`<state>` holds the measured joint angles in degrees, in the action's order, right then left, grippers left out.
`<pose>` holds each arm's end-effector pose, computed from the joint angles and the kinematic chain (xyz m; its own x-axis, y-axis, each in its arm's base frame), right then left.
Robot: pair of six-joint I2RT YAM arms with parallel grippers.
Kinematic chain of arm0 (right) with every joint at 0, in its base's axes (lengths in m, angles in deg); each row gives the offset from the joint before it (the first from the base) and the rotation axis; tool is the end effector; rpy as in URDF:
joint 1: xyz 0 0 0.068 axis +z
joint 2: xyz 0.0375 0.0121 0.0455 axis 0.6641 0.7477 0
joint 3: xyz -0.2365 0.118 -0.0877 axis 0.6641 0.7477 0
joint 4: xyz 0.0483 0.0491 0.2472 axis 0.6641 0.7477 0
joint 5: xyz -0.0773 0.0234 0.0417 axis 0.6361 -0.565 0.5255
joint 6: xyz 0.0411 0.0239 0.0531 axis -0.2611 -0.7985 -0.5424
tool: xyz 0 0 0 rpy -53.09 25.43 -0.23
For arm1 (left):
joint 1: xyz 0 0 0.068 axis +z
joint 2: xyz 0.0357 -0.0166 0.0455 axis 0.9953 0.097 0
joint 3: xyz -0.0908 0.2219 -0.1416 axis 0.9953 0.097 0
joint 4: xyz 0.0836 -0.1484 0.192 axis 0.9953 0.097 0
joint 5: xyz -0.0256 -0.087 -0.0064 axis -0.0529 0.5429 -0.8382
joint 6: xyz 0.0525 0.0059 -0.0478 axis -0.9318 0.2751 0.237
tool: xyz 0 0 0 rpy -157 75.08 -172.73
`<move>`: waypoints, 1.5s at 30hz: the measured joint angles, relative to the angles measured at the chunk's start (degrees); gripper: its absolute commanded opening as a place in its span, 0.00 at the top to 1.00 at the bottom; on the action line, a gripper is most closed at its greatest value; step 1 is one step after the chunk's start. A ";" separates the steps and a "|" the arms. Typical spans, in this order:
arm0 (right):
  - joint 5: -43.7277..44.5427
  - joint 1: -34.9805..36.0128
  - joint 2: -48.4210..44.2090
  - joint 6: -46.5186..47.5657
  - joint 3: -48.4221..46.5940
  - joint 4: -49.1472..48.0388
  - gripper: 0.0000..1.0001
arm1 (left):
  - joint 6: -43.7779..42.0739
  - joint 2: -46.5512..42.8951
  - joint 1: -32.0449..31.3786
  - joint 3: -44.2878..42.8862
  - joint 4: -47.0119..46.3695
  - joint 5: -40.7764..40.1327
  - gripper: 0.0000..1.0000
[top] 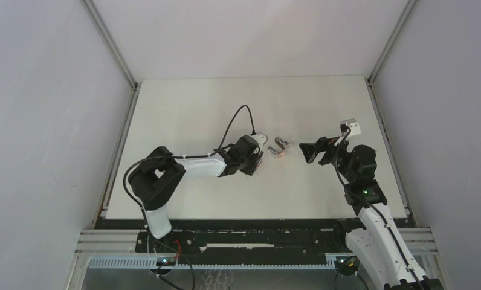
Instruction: Load the staples into the stapler
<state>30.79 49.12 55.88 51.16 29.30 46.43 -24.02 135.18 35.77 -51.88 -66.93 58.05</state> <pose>0.1741 0.0429 0.2705 -0.3035 0.2584 -0.9171 -0.3744 0.8528 0.3641 0.2544 -0.2796 0.1430 -0.6393 0.4061 -0.6530 0.5771 0.8146 -0.0584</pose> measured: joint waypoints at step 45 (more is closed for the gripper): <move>-13.92 16.22 27.06 -18.58 0.70 -4.92 0.64 | -3.89 -27.96 -7.32 22.69 -17.90 13.90 0.65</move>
<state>16.87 65.34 82.94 32.58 30.00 41.52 -27.91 107.23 28.45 -29.19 -84.83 71.95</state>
